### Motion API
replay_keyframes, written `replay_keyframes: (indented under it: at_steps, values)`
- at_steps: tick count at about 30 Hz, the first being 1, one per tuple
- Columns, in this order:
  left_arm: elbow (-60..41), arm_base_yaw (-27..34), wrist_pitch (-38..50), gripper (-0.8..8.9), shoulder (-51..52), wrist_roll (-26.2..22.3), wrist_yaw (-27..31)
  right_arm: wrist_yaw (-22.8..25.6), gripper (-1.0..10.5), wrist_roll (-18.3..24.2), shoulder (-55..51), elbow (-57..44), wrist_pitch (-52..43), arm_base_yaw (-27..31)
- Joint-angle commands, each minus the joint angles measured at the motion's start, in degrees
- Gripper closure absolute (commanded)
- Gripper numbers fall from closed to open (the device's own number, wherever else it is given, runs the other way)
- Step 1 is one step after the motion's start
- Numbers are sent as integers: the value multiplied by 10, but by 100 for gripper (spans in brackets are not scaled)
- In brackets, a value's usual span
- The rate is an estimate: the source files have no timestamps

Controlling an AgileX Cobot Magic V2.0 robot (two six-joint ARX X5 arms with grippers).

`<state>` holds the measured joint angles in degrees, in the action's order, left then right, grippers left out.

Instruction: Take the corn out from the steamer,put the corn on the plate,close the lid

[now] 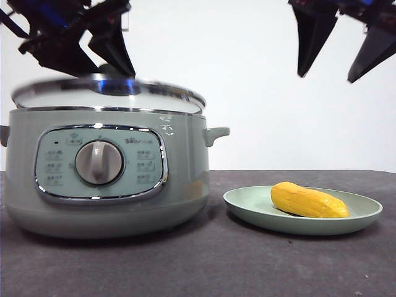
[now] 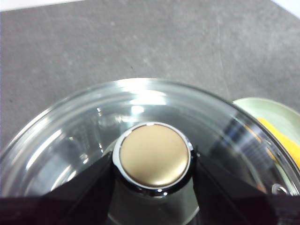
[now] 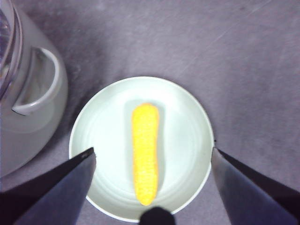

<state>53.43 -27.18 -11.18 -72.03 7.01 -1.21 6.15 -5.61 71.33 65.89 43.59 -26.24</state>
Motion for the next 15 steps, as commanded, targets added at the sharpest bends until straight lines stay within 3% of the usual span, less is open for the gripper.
replay_keyframes:
  at_steps: [1, 15]
  values:
    - [3, -4, 21, 822, -12, 6, -5, 4, 537, -5, -7, -3, 3, 1]
    - [3, -33, -53, 805, -20, -29, 31, 3, 538, -5, -14, -3, 15, 8]
